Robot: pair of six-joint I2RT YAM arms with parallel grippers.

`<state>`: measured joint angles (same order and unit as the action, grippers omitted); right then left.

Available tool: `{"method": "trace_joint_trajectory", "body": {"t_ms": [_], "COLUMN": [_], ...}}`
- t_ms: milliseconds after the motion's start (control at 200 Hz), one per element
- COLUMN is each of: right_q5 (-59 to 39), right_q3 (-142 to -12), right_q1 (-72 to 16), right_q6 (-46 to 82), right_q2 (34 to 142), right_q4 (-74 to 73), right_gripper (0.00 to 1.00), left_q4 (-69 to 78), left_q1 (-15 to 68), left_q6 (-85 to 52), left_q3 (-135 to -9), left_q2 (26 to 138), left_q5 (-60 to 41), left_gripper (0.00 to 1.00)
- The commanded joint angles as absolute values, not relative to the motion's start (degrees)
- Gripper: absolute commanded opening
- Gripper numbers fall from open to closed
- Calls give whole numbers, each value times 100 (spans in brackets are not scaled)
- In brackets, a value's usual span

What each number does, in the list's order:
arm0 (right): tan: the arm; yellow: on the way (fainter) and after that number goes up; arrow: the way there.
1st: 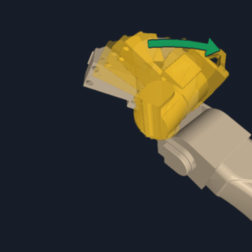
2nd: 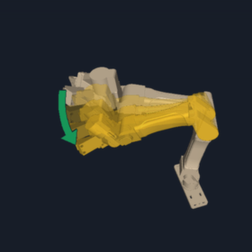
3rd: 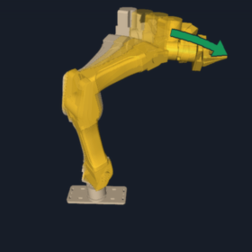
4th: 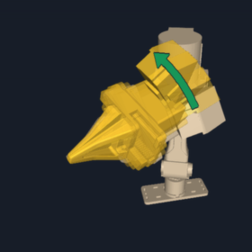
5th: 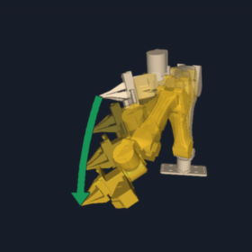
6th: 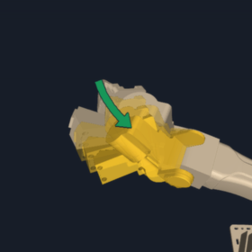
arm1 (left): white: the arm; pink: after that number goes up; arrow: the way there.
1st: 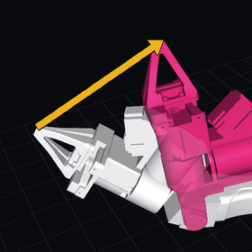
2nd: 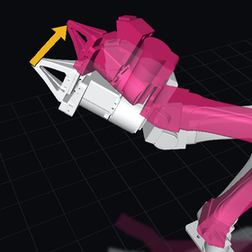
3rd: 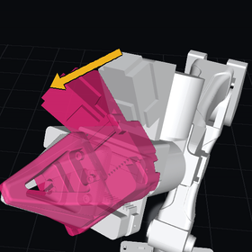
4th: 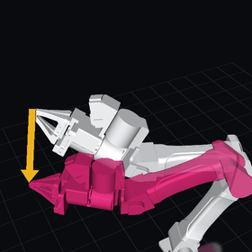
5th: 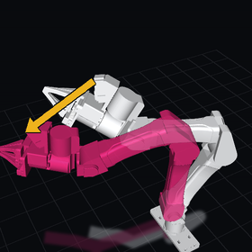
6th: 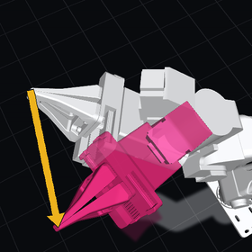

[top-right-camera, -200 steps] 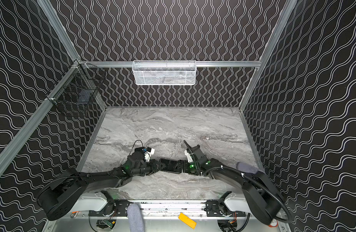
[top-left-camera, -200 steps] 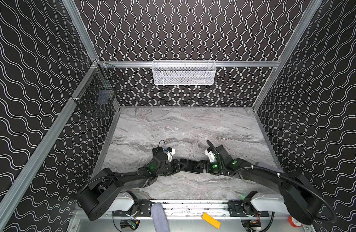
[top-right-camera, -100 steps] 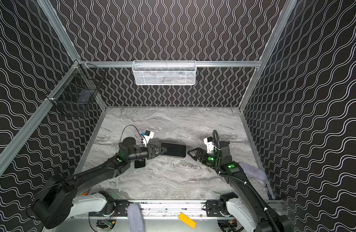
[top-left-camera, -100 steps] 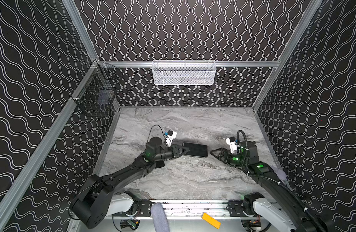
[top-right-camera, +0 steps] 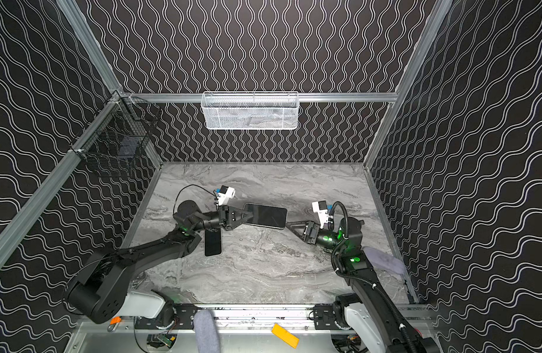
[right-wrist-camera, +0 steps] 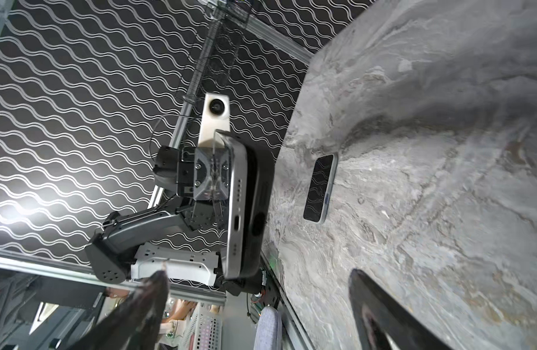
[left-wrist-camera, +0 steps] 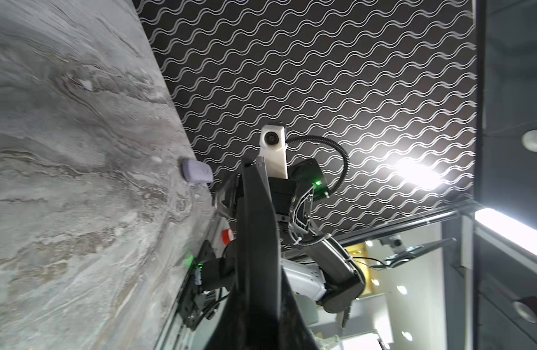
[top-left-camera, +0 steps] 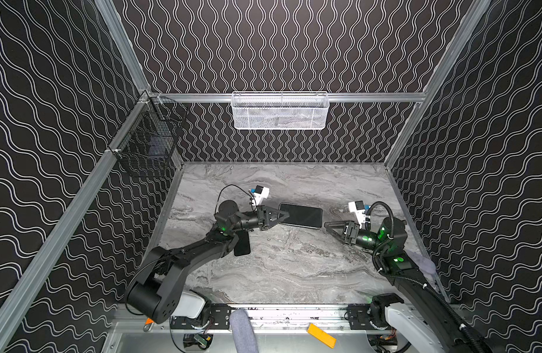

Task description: Put the phone into the phone case

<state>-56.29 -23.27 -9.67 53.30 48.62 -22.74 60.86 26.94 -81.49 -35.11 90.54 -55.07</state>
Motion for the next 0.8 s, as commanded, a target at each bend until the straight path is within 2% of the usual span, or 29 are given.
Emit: {"method": "trace_joint_trajectory", "body": {"t_ms": [0,235,420,596,796], "right_q5": [-5801,-5910,-5993,-6091,-6063], "right_q3": [-2338,-2606,-2834,-2789,-2786], "right_q1": [-960,-967,-971,-1010,-1082], "right_q6": [5680,5939,6047,6534,6385], "right_q2": [5116,5587,5822,6154,6264], "right_q4": [-3294,-3967,-4164,-5005,-4889], "right_gripper": [92,82,73,65,63], "left_q4": [7057,6623,7017,7184,7026], "left_q1": [2687,2693,2697,2707,2710], "left_q6": [-8536,-8262,-8479,-8584,-8473], "left_q3": [-3517,-3517,-3435,-3419,-3444], "left_q2": [9051,8912,9067,9167,9088], "left_q5": [-5683,-5760,-5750,-5754,-5769], "left_gripper": [2,2,1,1,2]}}
